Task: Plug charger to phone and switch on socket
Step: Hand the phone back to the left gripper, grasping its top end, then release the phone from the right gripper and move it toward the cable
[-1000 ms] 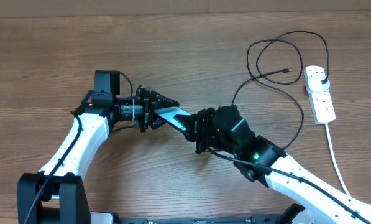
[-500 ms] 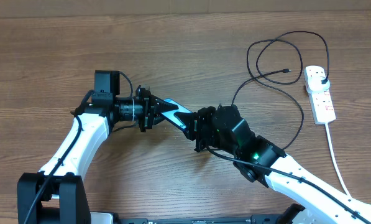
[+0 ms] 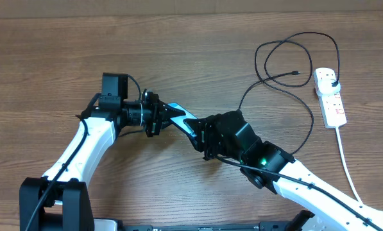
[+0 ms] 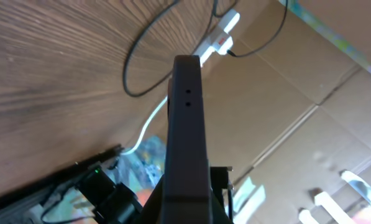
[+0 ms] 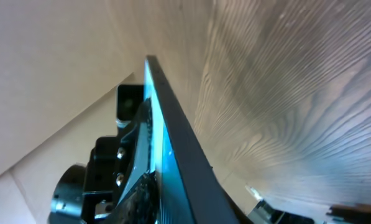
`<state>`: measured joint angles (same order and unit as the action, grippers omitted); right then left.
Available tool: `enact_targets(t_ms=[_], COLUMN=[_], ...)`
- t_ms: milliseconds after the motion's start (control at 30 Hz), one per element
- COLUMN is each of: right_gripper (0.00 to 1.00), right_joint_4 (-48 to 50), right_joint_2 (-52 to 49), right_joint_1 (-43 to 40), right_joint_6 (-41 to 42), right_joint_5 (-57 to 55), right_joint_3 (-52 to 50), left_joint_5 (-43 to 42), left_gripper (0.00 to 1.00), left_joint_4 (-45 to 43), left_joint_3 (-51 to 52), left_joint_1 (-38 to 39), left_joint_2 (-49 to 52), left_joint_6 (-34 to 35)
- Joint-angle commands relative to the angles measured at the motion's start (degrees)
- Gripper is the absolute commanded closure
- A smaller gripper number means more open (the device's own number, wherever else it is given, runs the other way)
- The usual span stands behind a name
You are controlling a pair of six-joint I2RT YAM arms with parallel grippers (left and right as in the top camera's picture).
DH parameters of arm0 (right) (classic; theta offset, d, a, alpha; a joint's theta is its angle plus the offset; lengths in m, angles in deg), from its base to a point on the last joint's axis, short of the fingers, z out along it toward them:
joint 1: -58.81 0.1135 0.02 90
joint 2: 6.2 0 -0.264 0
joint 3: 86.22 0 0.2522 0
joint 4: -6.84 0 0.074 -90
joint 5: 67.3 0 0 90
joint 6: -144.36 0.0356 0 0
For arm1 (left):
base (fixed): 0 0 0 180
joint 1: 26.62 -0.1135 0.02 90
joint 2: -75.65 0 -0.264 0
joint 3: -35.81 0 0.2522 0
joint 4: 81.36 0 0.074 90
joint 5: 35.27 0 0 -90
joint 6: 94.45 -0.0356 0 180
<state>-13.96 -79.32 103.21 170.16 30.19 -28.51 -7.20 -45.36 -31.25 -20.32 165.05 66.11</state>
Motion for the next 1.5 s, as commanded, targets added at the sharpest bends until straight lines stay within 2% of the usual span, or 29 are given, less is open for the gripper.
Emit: enact_targets(t_ms=[0,100,200,233,300,367,400,433,567,767,967,1067,1167,1300,1467], right_gripper=[0.74,0.73,0.62,0.59,0.55,0.44,0.34,0.33,0.31,0.3,0.3,0.3,0.36,0.37,0.42], right_joint_4=[-4.24,-7.34,-8.63,-8.5,-8.55,-8.66,-9.03,-9.57,-13.88,-21.35,-21.77,-21.05,-20.5,-21.79,-27.3], right_joint_2=[0.66,0.66,0.66,0.68,0.68,0.68,0.68,0.68,0.68,0.66,0.66,0.15,-2.16,-9.44,-22.23], right_joint_1=[0.52,0.52,0.52,0.46,-0.02,-1.09,-2.62,-3.58,-7.41,-16.37,-28.37,-34.29,-39.12,-42.51,-42.97], right_joint_6=[0.07,-5.57,-13.51,-20.79,-28.7,-36.87,-42.86,-45.46,-50.16,-51.69,-60.74,-65.26,-68.98,-74.18,-75.41], right_joint_5=[-5.51,-11.3,-17.18,-20.68,-23.47,-25.11,-25.44,-25.44,-25.24,-20.28,-9.9,-9.09,-9.05,-9.11,-12.37], right_joint_3=[0.39,0.39,0.39,0.42,0.42,0.42,0.42,0.42,0.44,0.81,1.25,2.58,5.25,12.7,27.54], left_joint_5=[3.3,4.35,5.51,5.64,5.35,4.79,3.02,1.31,-6.99,-15.32,-15.43,-14.08,-12.02,-11.32,-11.34], left_gripper=[0.96,0.96,0.96,0.96,0.96,0.96,0.96,0.96,0.96,0.96,0.96,0.96,0.96,0.96,0.95], left_joint_4=[-0.66,-0.66,-0.66,-0.72,-0.7,-0.72,-1.51,-2.38,-6.78,-11.8,-11.78,-11.78,-11.76,-11.78,-11.78], left_joint_3=[-0.15,-0.15,-0.15,-0.15,-0.15,-0.15,-0.15,-0.15,-0.15,-0.15,-0.15,-0.15,-0.15,-0.15,-0.15], left_joint_1=[-0.63,-0.68,-0.72,-0.72,-0.72,-0.72,-0.7,-0.7,-0.52,0.07,0.59,0.61,0.87,1.66,1.88], left_joint_2=[0.22,0.22,0.44,0.87,1.79,2.86,4.37,5.33,9.29,13.11,13.46,13.46,13.44,13.44,13.46], left_joint_6=[-3.93,-5.4,-6.34,-6.34,-6.34,-6.34,-6.34,-6.32,-6.32,-7.48,-10.4,-10.38,-10.36,-10.36,-10.36])
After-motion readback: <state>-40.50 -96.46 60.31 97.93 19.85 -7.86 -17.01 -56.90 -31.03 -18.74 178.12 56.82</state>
